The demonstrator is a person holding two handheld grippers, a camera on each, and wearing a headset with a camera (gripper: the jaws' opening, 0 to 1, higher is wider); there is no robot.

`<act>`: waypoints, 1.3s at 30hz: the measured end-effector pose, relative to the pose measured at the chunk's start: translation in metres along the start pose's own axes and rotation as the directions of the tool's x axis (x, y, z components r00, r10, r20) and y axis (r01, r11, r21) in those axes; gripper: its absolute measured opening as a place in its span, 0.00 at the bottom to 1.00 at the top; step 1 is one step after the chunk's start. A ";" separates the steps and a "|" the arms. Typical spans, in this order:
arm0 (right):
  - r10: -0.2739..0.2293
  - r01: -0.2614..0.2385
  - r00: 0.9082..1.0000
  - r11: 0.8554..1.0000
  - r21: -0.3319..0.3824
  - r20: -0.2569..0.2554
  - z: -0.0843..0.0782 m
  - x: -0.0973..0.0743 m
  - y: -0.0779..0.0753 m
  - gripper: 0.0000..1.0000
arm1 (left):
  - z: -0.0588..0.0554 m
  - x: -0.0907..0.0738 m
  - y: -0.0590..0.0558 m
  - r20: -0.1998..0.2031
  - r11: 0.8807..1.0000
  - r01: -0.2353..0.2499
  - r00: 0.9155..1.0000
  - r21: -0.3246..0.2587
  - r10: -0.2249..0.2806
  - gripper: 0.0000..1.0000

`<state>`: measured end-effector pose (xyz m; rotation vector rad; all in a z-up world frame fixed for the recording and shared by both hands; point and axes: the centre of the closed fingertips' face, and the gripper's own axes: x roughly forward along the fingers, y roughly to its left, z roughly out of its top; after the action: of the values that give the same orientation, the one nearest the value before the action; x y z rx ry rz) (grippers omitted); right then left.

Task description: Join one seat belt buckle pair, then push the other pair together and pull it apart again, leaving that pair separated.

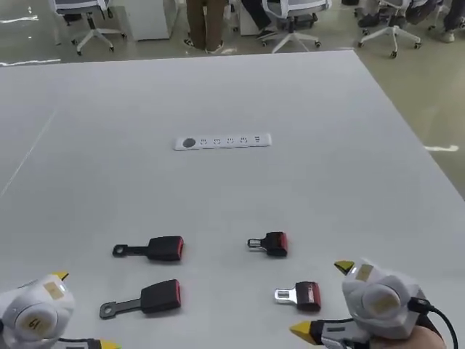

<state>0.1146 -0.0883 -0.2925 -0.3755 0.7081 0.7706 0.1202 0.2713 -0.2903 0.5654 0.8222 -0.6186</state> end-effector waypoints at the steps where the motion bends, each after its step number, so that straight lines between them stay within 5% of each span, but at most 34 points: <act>1: 0.003 -0.003 1.000 1.000 -0.001 -0.003 0.000 0.000 0.001 0.89 | 0.000 0.000 -0.001 -0.001 1.000 0.004 1.000 0.003 -0.004 0.99; 7: -0.001 0.001 1.000 1.000 -0.020 -0.006 0.001 0.000 0.004 0.91 | -0.006 0.005 -0.004 -0.014 0.999 0.025 1.000 0.043 -0.024 0.99; 16: -0.068 0.069 0.998 0.997 -0.032 0.014 0.011 -0.003 -0.002 1.00 | 0.001 0.003 -0.002 0.022 0.999 0.023 0.999 0.047 -0.024 1.00; 28: -0.057 0.057 0.998 0.998 -0.009 0.023 0.013 -0.009 0.004 0.98 | -0.011 -0.002 -0.006 0.032 0.999 0.022 0.999 0.028 -0.023 0.99; 39: -0.049 0.050 0.998 0.998 -0.022 0.033 0.025 -0.008 0.007 0.96 | -0.015 -0.008 0.002 0.033 1.000 0.002 0.999 0.025 -0.003 0.98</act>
<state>0.1161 -0.0737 -0.2702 -0.3993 0.6580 0.7365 0.1097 0.2854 -0.2919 0.5756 0.7849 -0.6401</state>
